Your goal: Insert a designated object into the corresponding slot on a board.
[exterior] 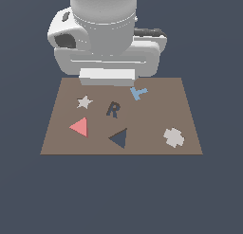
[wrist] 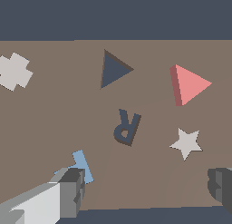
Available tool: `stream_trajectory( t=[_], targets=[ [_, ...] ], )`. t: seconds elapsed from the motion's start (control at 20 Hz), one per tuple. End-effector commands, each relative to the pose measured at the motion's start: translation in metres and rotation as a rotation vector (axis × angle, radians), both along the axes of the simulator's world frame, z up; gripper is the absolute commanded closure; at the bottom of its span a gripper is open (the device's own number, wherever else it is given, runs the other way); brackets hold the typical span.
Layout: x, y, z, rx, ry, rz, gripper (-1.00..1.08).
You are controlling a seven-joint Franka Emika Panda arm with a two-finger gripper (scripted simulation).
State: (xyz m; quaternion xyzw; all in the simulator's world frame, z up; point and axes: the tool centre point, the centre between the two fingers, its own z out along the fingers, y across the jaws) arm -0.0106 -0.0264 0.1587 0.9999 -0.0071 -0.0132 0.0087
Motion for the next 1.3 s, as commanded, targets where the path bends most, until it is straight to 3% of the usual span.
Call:
stream_trajectory(
  t=[0.0, 0.65, 1.25],
  targets=[
    [0.0, 0.0, 0.0, 0.0, 0.0, 0.0, -0.92],
    [0.007, -0.016, -0.015, 0.003, -0.003, 0.087, -0.92],
    [0.034, -0.058, -0.055, 0.013, -0.011, 0.328, -0.92]
  ],
)
